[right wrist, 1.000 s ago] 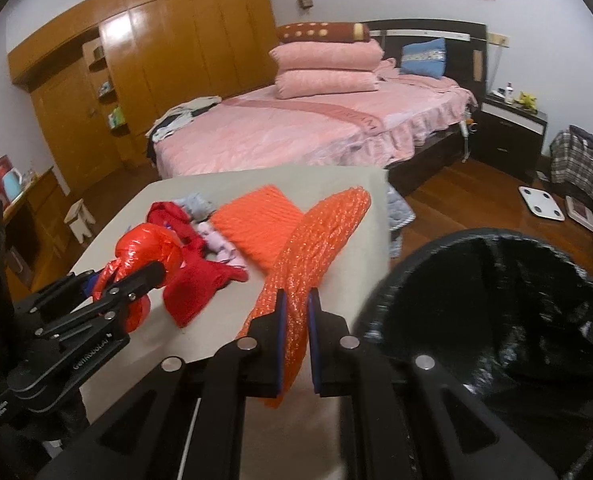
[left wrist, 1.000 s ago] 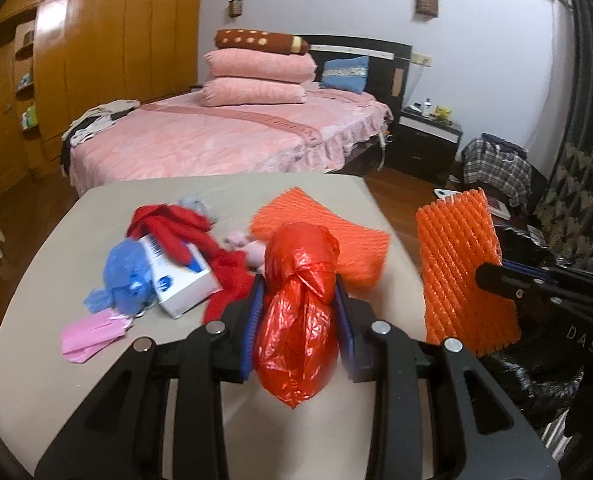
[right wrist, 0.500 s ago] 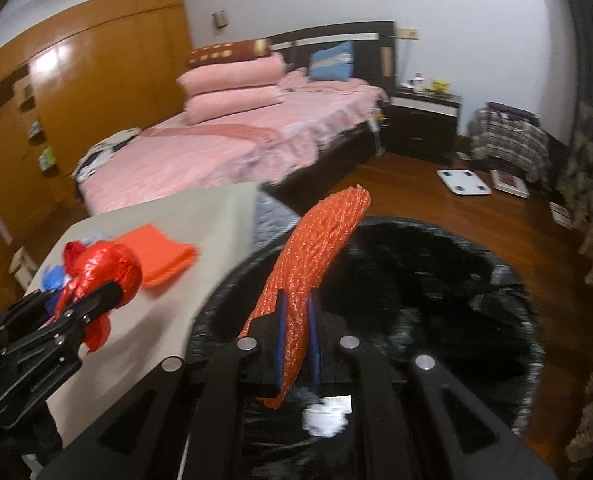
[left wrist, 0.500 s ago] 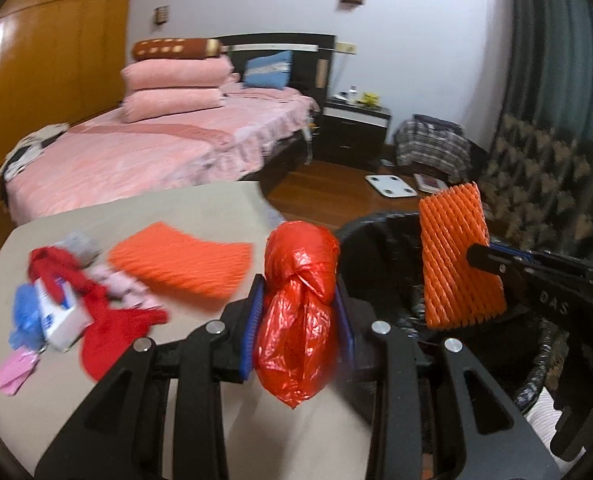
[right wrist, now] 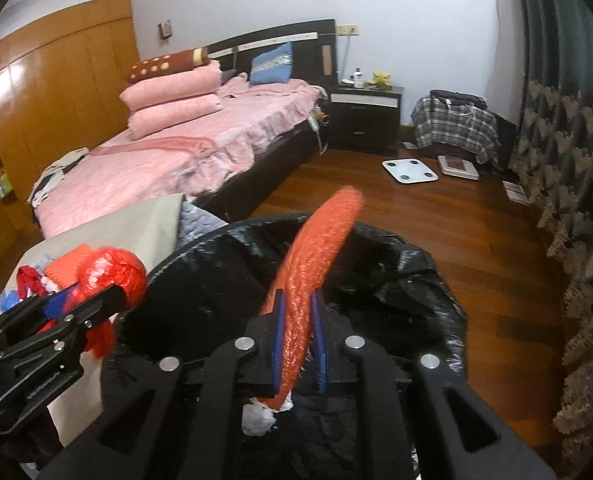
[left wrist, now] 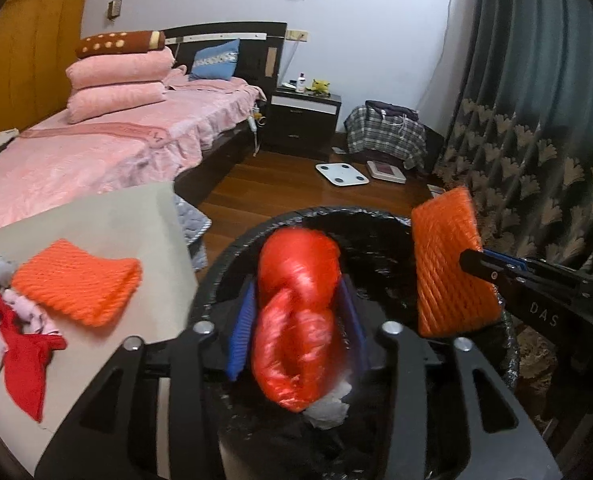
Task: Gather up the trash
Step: 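Move the red bag and orange net over the bin and release both, then grasp the pink mask with the left tool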
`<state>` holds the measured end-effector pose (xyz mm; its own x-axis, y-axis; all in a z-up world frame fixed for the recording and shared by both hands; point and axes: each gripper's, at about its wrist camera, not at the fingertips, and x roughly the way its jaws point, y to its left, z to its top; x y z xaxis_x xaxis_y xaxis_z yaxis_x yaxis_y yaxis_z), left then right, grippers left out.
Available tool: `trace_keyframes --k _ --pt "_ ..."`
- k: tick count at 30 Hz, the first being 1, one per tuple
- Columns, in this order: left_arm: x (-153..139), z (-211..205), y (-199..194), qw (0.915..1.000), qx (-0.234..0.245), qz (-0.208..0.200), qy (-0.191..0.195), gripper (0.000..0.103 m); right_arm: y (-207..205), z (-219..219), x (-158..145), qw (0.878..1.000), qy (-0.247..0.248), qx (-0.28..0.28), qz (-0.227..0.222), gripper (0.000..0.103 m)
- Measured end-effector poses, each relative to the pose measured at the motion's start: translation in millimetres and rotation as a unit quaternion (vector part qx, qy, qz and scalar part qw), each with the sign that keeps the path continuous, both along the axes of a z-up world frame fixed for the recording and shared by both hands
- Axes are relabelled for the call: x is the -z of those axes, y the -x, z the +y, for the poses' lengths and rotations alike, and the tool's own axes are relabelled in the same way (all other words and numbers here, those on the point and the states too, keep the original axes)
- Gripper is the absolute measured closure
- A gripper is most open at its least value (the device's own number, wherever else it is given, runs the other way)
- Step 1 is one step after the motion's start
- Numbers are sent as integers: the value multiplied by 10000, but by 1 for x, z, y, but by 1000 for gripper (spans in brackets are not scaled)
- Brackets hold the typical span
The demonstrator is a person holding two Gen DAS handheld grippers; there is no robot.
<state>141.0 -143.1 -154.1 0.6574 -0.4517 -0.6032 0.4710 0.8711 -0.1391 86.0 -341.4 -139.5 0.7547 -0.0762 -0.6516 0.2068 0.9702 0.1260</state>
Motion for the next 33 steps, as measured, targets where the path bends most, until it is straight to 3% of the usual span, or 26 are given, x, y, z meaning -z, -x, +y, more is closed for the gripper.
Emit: trace_keyframes --k 4,6,11,16,23,33 --pt "0 3 -2 10000 -31 13 63 45 -1 -7 3 9999 -5 141 18 70" --pt "-1 6 -3 9999 -82 4 57 43 -2 -8 3 9999 8 166 4 66" --pt "-9 28 -2 9990 -424 -105 45 28 0 0 0 9997 61 193 -148 23" --pt "-17 64 3 9953 -907 -310 -107 17 -2 17 -8 9994 17 19 -338 7" --pt "-17 127 9 9858 -1617 -326 -317 13 -12 64 -16 9974 -57 -510 -508 6" --pt "-8 225 24 9610 -2685 -250 -610 14 -29 165 -21 9845 -35 -1623 -665 6"
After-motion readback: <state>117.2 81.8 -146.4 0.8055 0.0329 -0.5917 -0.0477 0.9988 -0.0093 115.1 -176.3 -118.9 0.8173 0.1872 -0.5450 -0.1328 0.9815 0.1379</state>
